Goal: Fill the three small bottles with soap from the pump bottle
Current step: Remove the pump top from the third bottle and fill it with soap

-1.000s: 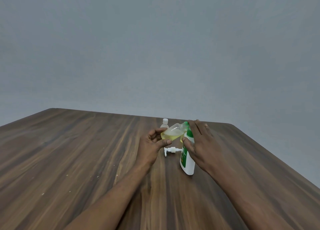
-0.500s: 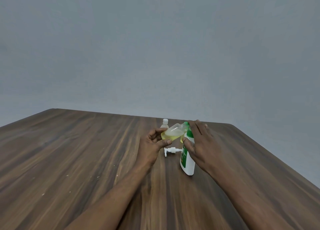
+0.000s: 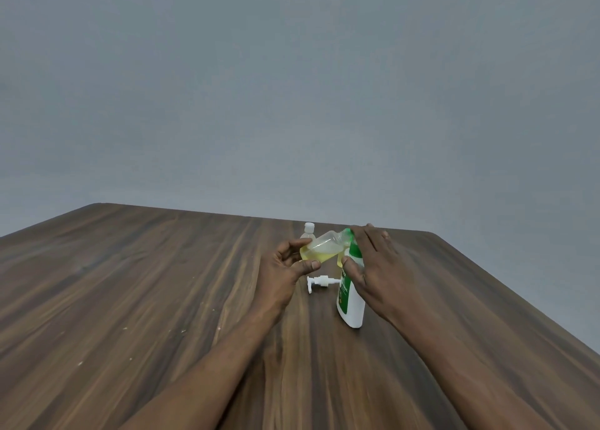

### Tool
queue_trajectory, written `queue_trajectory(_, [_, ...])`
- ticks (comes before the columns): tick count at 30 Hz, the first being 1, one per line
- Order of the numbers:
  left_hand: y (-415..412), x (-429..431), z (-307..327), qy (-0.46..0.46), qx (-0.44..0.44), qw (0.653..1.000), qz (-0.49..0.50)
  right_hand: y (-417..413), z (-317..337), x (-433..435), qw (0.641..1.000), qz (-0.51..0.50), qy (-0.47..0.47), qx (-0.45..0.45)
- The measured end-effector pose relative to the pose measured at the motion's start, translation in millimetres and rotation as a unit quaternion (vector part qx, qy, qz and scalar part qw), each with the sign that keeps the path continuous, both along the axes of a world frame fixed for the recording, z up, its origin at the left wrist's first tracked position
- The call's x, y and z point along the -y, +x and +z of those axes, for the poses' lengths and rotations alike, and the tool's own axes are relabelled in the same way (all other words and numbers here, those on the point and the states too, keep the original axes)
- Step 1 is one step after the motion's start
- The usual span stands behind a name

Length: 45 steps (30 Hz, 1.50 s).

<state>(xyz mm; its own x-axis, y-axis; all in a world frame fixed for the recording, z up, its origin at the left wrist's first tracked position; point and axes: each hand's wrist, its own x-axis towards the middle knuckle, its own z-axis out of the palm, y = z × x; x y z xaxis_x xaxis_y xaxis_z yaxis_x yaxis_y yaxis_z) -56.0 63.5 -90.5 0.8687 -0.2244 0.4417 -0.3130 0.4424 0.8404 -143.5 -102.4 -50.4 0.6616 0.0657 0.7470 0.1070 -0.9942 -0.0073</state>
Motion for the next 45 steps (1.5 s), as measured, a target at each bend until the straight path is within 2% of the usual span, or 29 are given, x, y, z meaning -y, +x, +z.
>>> queue_trajectory(8, [0.9, 2.0, 7.0, -0.005, 0.003, 1.0, 0.003, 0.7, 6.4, 4.3, 0.999, -0.016, -0.001, -0.028])
queue_trajectory(19, [1.1, 1.4, 0.6, 0.001, 0.001, 1.0, -0.001, 0.0, -2.2, -3.0, 0.999, -0.018, 0.037, -0.018])
queue_trajectory(25, [0.6, 3.6, 3.8, -0.008, 0.002, 1.0, 0.006, 0.5, 7.5, 1.0, 0.999, -0.023, 0.018, -0.03])
queue_trajectory(31, [-0.8, 3.0, -1.8, -0.004, -0.005, 1.0, -0.001, 1.0, -3.5, -2.5, 0.998, -0.001, 0.057, -0.023])
queue_trajectory(40, [-1.7, 4.4, 5.4, -0.018, -0.001, 1.0, -0.004, 0.6, 7.6, 2.7, 0.999, -0.016, 0.023, -0.042])
queue_trajectory(45, [-2.4, 3.0, 0.1, -0.011, -0.006, 1.0, -0.007, 0.5, -4.0, 0.7, 1.0, 0.007, 0.027, -0.007])
